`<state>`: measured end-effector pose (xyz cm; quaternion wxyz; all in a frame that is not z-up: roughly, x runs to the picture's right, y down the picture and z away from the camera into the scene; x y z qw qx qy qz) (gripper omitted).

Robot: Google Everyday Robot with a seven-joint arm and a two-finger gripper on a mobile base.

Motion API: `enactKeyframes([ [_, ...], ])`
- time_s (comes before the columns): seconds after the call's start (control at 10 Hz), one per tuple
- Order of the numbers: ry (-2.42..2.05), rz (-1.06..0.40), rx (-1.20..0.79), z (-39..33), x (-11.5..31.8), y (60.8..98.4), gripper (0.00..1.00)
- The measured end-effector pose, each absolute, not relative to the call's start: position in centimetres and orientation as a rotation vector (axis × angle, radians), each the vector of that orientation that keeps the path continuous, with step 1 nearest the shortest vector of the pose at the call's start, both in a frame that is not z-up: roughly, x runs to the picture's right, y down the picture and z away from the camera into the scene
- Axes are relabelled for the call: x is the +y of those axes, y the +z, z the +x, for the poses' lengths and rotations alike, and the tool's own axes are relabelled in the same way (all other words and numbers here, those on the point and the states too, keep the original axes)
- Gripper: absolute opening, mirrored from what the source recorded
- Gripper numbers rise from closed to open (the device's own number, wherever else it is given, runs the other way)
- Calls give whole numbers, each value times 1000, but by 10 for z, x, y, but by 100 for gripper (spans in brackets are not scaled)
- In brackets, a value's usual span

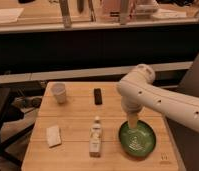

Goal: Move the arm in a circular motion

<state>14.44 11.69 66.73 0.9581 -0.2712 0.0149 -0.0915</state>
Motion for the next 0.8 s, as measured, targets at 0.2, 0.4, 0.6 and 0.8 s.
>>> enactKeyframes([
  [0.2,-219,-546,24,127,115,668,80],
  [0.4,-257,-543,15,106,111,670,80],
  [0.6,-293,-540,7,89,106,673,80],
  [0.8,-318,-537,-2,79,102,677,80],
])
